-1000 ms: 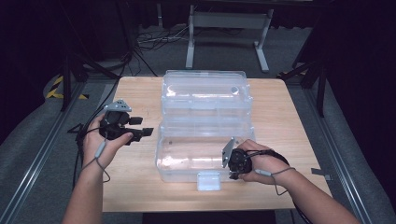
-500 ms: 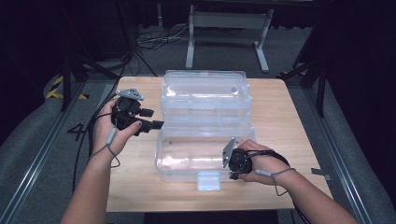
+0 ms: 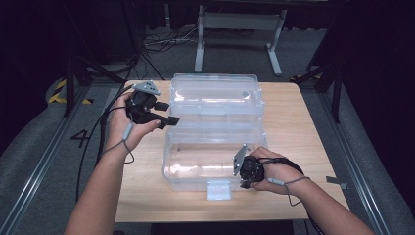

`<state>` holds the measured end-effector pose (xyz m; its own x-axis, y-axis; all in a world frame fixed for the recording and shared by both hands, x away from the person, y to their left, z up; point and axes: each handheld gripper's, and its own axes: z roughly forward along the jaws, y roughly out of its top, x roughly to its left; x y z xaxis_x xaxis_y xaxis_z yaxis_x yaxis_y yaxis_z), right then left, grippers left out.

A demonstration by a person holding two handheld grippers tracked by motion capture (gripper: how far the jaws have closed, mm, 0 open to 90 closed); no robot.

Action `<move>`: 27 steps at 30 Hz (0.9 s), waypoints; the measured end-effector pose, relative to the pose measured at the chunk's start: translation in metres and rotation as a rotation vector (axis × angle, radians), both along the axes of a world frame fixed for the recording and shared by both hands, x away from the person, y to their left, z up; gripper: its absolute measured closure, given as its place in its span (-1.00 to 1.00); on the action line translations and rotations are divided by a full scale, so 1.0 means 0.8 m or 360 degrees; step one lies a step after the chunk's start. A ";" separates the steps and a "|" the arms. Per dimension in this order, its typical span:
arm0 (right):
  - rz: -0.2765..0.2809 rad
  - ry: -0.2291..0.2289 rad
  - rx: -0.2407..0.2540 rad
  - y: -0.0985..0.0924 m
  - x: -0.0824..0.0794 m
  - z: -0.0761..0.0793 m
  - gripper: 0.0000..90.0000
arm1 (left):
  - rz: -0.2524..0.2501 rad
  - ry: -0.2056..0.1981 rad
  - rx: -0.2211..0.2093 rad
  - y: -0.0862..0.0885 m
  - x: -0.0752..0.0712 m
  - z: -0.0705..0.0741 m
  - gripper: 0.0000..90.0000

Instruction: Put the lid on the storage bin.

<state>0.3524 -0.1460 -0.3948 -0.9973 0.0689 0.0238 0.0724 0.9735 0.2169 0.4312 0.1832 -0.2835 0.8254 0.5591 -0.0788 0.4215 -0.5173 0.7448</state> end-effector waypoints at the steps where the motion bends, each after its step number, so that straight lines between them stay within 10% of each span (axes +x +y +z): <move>1: 0.0004 0.0000 -0.0009 0.000 0.000 0.001 0.84 | -0.0007 -0.0010 0.0009 -0.001 0.002 0.002 -0.23; 27: -0.0026 0.0003 0.0012 -0.002 -0.001 -0.001 0.83 | -0.0185 -0.0091 0.0091 -0.068 0.045 0.021 -0.14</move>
<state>0.3516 -0.1477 -0.3954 -0.9961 0.0848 0.0262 0.0885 0.9706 0.2239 0.4671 0.1289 -0.2666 0.8871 0.4615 -0.0007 0.3141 -0.6026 0.7337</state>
